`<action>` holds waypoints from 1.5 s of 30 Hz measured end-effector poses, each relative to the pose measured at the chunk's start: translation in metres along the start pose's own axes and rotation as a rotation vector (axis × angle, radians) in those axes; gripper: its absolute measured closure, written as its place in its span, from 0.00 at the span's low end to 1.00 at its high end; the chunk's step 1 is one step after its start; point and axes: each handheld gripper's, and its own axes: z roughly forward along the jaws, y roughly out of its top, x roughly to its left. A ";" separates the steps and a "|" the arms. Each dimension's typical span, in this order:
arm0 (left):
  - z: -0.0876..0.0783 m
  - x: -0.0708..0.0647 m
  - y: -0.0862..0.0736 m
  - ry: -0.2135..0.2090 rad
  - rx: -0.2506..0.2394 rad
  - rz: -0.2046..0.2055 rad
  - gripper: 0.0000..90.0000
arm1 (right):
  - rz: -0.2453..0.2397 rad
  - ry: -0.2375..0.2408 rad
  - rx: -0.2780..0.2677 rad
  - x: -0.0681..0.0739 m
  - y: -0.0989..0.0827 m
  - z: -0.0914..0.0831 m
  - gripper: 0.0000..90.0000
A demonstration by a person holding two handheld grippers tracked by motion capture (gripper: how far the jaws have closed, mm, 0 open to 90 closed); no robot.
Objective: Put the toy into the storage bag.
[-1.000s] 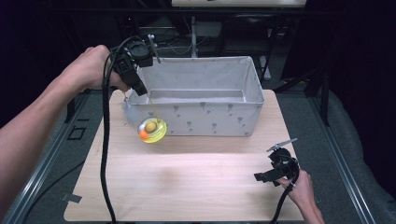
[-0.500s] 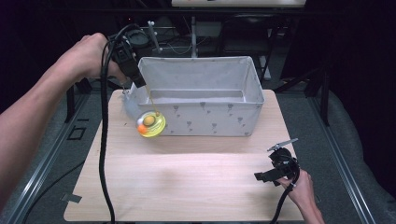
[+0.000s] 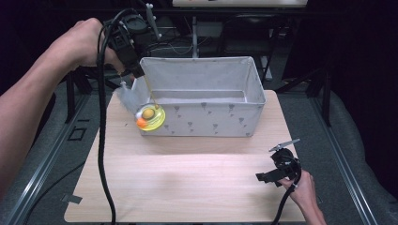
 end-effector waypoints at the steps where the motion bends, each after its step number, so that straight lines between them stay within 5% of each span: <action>1: -0.002 0.000 0.000 0.003 -0.001 -0.001 0.98 | -0.002 -0.001 0.002 0.000 0.000 0.000 0.02; 16: -0.022 0.013 0.009 0.055 0.002 -0.041 0.98 | 0.004 0.002 0.007 -0.001 0.000 0.000 0.03; 45: -0.021 0.048 0.037 0.109 0.010 -0.139 0.98 | 0.002 0.012 0.008 -0.002 -0.001 -0.001 0.03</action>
